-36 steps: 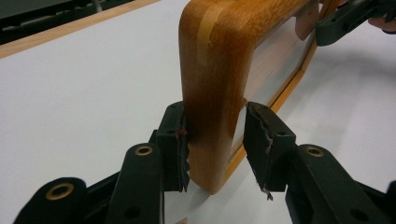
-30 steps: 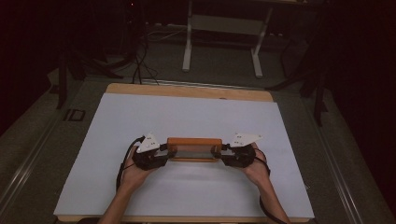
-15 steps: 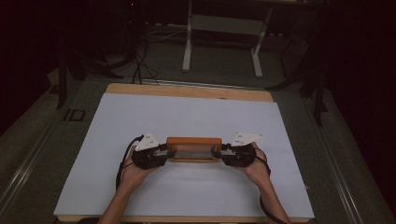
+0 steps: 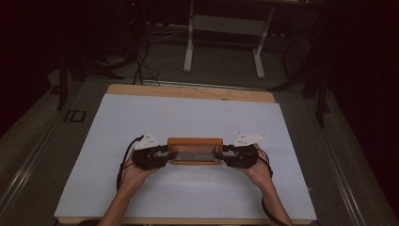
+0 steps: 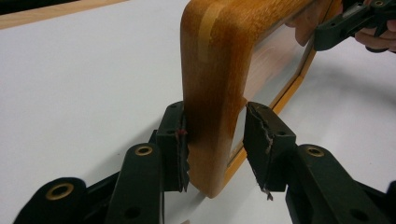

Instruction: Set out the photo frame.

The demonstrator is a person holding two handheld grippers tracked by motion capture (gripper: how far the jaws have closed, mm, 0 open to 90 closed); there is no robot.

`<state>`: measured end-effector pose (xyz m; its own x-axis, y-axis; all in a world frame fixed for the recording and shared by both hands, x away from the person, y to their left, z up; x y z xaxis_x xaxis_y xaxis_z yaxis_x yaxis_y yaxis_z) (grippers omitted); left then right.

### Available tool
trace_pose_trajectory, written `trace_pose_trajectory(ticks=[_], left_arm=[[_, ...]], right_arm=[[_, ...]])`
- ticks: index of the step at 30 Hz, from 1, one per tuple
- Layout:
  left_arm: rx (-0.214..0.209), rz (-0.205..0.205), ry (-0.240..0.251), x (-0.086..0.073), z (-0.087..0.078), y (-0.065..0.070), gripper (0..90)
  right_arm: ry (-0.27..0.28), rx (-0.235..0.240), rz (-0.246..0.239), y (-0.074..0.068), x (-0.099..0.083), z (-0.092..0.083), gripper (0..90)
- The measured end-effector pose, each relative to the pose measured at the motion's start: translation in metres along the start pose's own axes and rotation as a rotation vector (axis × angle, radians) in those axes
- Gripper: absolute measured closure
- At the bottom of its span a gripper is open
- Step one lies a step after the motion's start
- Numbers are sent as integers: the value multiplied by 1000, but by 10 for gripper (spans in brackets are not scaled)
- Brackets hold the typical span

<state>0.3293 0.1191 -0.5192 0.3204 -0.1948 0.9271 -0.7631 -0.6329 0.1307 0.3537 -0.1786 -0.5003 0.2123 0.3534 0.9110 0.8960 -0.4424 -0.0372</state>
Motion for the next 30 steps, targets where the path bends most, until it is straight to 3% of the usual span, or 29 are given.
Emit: trace_pose_trajectory(ticks=[30], left_arm=[[-30,-119,-4,-2,1,-7,604]], right_arm=[[8,35,115,4,-4,2,634]])
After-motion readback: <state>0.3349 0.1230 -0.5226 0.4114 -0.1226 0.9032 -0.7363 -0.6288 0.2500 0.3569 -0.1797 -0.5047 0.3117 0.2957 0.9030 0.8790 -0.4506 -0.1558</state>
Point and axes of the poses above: each handheld gripper's, and its own axes: z roughly forward along the jaws, x roughly out of its top, y roughly to its right, the point moved 3 cm from there along z, roughly forward along the jaws, and after that the axes turned 7 degrees about y, right-handed, at the moved point
